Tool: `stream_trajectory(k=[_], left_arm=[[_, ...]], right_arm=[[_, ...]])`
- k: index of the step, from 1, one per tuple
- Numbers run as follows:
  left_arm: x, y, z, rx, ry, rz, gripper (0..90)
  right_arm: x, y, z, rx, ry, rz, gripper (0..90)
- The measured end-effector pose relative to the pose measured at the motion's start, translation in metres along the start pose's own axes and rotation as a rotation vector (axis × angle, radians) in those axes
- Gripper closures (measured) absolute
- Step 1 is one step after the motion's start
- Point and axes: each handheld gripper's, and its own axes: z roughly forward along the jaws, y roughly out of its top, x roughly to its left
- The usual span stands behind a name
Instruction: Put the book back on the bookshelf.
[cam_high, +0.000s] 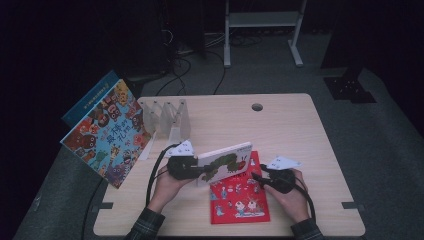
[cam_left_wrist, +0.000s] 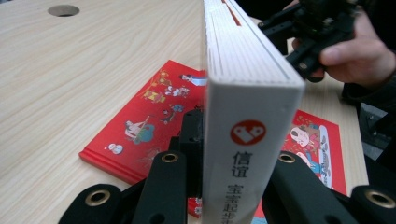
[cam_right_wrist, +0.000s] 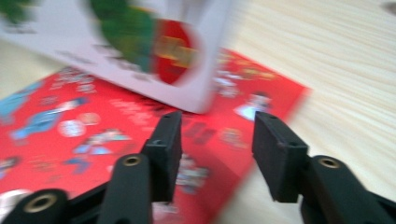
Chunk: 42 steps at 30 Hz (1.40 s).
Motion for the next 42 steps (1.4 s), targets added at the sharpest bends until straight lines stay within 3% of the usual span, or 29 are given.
stream_trajectory(k=[6,14,18,23,35,42], left_arm=[[0.004,0.0,-0.013,-0.021,0.016,-0.02,75.3],[0.009,-0.002,-0.035,-0.048,0.046,-0.037,75.3],[0.012,-0.005,-0.047,-0.068,0.056,-0.049,75.3],[0.013,-0.009,-0.062,-0.08,0.079,-0.059,75.3],[0.015,-0.025,-0.099,-0.114,0.132,-0.099,75.2],[0.017,-0.039,-0.124,-0.139,0.169,-0.127,75.2]], right_arm=[[-0.031,-0.01,-0.006,0.014,-0.094,0.066,43.9],[-0.051,-0.02,-0.004,0.075,-0.161,0.097,41.0],[-0.054,-0.023,-0.001,0.109,-0.18,0.104,39.3],[-0.059,-0.025,-0.001,0.098,-0.171,0.131,36.0],[-0.06,-0.024,0.001,0.11,-0.174,0.132,25.1],[-0.06,-0.024,0.002,0.112,-0.177,0.137,24.4]])
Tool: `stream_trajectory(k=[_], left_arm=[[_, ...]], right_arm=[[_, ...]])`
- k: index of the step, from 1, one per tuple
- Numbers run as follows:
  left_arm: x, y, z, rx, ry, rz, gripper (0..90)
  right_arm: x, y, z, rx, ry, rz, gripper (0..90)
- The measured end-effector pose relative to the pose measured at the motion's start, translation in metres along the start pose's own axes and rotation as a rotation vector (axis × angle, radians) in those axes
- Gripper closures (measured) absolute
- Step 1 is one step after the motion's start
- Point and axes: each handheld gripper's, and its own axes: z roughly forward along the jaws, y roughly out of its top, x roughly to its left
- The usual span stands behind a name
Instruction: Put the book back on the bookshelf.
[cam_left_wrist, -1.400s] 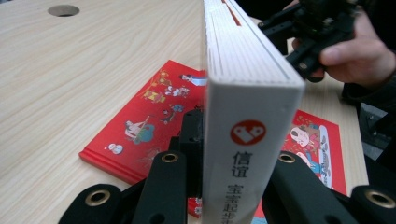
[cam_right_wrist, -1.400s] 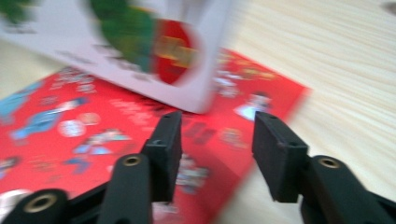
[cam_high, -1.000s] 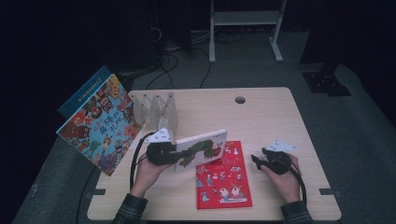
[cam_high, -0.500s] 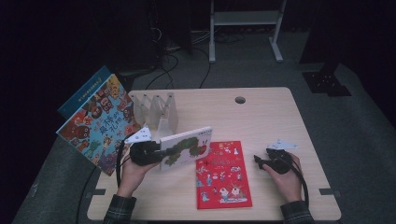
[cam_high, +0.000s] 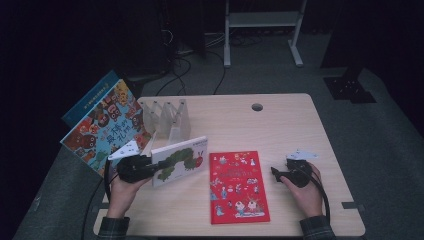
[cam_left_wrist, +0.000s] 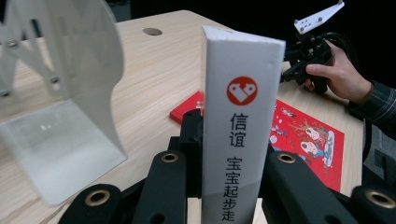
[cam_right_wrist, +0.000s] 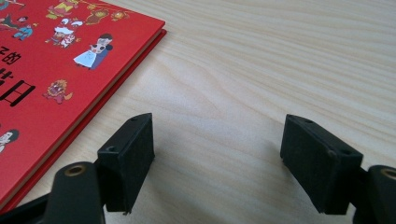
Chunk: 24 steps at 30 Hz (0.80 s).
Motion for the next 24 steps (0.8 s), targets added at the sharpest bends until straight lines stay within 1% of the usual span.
stream_trajectory(k=[7,15,20,24], left_arm=[[0.009,-0.009,-0.023,-0.019,0.043,-0.027,75.2],[0.02,-0.018,-0.042,-0.029,0.092,-0.055,75.2],[0.026,-0.02,-0.048,-0.037,0.128,-0.066,75.2],[0.032,-0.02,-0.048,-0.041,0.14,-0.073,75.2]], right_arm=[[0.0,0.0,0.0,0.0,-0.003,0.005,24.3],[0.0,0.0,0.0,0.0,-0.005,0.005,24.3],[0.0,0.0,0.0,0.001,-0.006,0.008,24.4],[0.0,0.0,0.0,0.001,-0.006,0.008,24.4]])
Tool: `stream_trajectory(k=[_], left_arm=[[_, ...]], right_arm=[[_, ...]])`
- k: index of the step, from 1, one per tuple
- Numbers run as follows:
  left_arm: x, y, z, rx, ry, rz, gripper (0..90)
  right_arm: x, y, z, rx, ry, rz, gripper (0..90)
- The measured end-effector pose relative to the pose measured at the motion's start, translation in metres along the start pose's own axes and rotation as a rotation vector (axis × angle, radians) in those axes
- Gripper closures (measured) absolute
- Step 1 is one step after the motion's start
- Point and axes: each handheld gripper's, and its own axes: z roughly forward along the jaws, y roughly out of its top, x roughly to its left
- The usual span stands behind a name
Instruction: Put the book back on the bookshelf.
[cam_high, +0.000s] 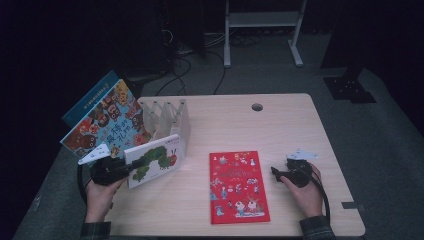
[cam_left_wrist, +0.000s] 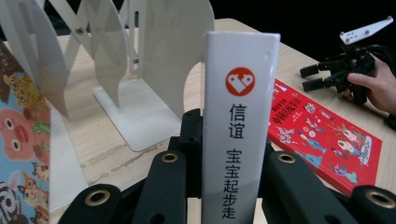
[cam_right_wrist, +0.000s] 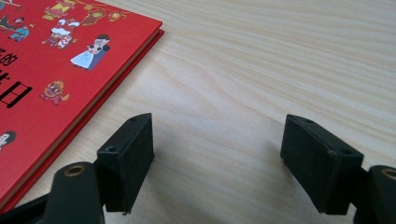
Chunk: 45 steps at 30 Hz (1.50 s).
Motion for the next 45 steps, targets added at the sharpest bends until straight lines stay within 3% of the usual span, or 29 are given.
stream_trajectory(k=[8,29,40,45], left_arm=[[0.011,0.008,0.011,-0.008,0.05,0.019,75.2],[0.024,0.028,0.07,-0.074,0.138,0.036,75.1],[0.028,0.024,0.093,-0.087,0.181,0.034,75.0],[0.026,0.019,0.097,-0.097,0.189,0.033,74.9]], right_arm=[[0.0,0.0,0.0,0.0,-0.001,0.001,24.4],[0.0,0.0,0.0,0.0,-0.001,0.001,24.3],[0.0,0.0,0.0,0.0,-0.002,0.001,24.4],[0.0,0.0,0.0,-0.001,-0.002,0.0,24.4]])
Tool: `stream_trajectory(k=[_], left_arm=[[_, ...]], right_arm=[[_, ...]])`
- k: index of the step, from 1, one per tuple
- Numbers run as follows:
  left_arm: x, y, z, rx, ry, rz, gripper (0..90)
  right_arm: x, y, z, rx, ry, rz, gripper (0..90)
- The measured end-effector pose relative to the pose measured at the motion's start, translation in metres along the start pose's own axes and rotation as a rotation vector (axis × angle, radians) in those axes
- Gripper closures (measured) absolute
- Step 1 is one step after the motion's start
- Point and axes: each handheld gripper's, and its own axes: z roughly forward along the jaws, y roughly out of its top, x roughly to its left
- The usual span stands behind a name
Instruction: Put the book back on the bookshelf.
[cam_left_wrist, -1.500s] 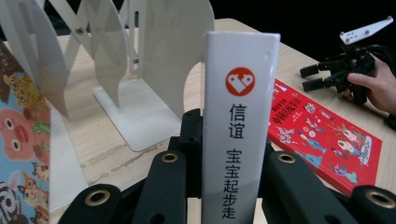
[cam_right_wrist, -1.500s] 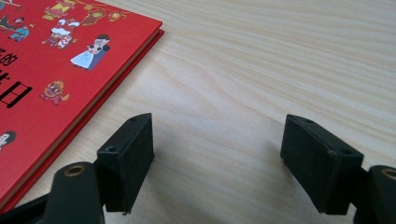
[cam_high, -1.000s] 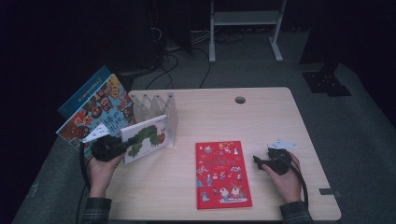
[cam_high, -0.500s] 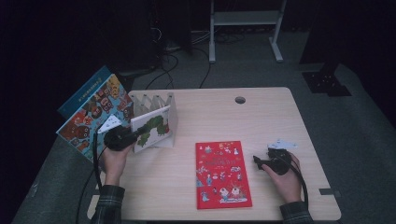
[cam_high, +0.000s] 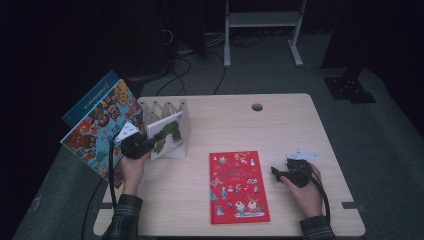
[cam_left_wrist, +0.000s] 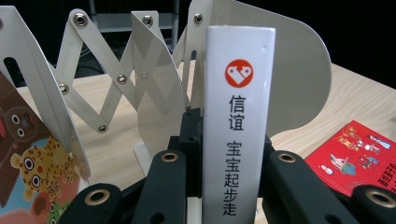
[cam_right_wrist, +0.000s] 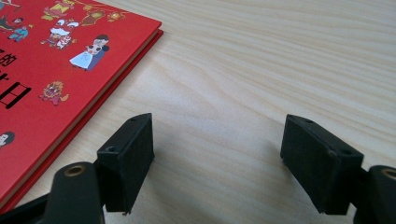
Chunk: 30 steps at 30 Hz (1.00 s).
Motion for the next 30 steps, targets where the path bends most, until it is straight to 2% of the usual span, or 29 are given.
stream_trajectory(k=[3,6,11,25,27,30], left_arm=[[-0.002,-0.003,0.001,0.009,0.004,0.006,74.8],[-0.005,-0.008,0.002,0.018,0.001,-0.007,74.5],[-0.011,-0.016,0.004,0.059,0.009,0.01,73.9],[-0.01,-0.028,0.002,0.159,0.023,0.041,73.8],[-0.009,-0.03,0.0,0.144,0.01,0.026,72.6],[-0.008,-0.029,-0.004,0.152,0.017,0.039,67.7]], right_arm=[[0.0,0.0,0.0,0.0,0.0,0.0,24.3],[0.0,0.0,0.0,0.0,0.0,0.0,24.4],[0.0,0.0,0.0,0.0,-0.001,0.0,24.4],[0.0,0.0,0.0,0.0,-0.001,0.0,24.4],[0.0,0.0,0.0,0.0,-0.001,0.0,24.4],[0.0,0.0,0.0,0.0,-0.001,0.0,24.4]])
